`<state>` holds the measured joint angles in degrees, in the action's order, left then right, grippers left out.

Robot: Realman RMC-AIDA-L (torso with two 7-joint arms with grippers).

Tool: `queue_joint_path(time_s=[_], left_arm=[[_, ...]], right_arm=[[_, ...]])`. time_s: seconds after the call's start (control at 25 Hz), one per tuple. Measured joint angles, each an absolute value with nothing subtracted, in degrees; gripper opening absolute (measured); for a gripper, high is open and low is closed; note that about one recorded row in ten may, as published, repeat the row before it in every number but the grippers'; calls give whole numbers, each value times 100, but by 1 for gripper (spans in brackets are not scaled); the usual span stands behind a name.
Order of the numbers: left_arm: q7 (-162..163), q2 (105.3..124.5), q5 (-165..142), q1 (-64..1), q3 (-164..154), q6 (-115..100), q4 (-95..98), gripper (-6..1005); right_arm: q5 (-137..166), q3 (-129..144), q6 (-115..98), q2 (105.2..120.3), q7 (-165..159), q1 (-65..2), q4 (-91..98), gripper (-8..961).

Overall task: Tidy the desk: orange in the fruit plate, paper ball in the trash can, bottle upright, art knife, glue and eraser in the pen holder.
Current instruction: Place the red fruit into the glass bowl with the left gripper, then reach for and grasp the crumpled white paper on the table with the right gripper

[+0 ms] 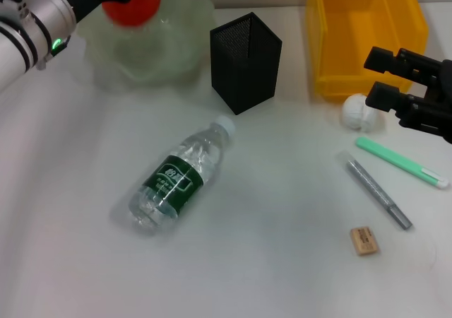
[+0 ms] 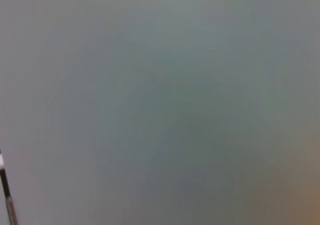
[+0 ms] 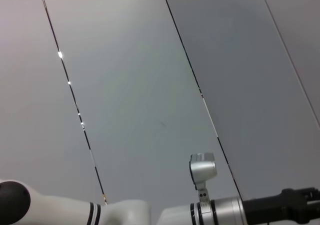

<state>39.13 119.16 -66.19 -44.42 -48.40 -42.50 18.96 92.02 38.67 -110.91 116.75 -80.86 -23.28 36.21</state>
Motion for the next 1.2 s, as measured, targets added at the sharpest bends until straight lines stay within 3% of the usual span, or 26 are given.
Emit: queue_joint_path(time_s=[0.36, 0.76, 1.0, 1.2], left_arm=[[5440, 11874, -6588, -4022, -5803, -5001, 2121, 732], [6188, 11707, -6653, -2894, -5682, -7559, 2336, 784], [6038, 11862, -7052, -2754, -6050, -7756, 2184, 784], [6027, 11872, -7054, -2750, -6197, -7845, 2165, 784]], right_arm=[[9195, 3715, -11046, 11684, -8351, -2413, 3697, 726], [9294, 3031, -10364, 11708, -9788, -2336, 4291, 726], [10543, 3710, -9234, 11927, -11762, -2389, 5910, 726], [11966, 4567, -8751, 11929, -13802, -2539, 6997, 725]])
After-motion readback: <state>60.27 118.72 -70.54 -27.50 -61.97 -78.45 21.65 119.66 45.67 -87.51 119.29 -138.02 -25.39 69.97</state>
